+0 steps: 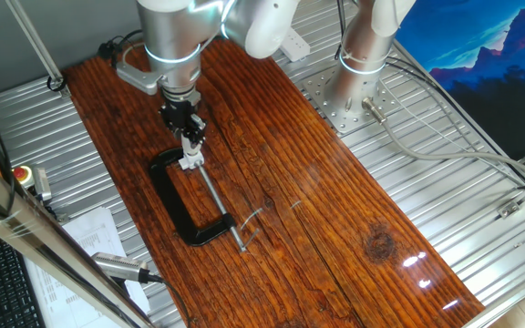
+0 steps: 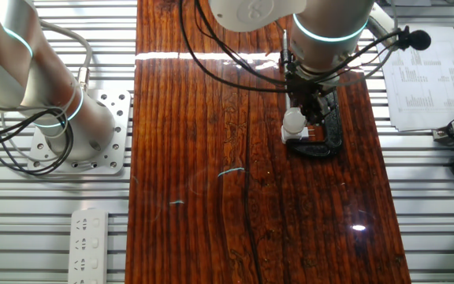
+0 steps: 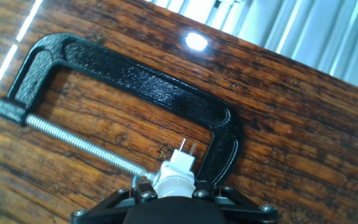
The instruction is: Take out the light bulb by rotating it
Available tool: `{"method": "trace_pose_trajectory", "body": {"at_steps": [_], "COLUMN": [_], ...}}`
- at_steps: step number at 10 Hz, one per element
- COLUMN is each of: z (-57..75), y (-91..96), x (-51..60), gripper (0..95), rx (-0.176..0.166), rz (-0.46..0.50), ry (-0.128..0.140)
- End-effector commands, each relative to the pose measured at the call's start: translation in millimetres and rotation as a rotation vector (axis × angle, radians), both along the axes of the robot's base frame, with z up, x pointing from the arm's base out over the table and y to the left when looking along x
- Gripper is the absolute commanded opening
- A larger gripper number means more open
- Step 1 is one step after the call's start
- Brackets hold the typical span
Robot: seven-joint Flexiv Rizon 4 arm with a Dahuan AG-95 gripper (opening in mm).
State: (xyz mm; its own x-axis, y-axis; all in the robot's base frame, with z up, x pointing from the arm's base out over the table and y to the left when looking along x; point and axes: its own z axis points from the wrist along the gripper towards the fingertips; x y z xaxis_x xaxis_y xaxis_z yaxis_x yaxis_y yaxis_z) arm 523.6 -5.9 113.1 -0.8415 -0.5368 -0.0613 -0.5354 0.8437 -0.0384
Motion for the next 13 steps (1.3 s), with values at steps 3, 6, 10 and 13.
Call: {"method": "trace_pose_trajectory", "body": {"at_steps": [3,6,10,13], "z": [0.6,1.6,0.7,0.8], "y": [2.6,3.3,2.0,-1.9], "x": [7.4,7.3,-0.5,-7.4], "gripper": [57.0,76.0,76.0,57.0], "rx": [-0.002,0.002,-0.007,-0.011], "rz": [0.007,-0.063,-0.122,-0.168], "ry": [0.012,0.032,0.037,0.036]}}
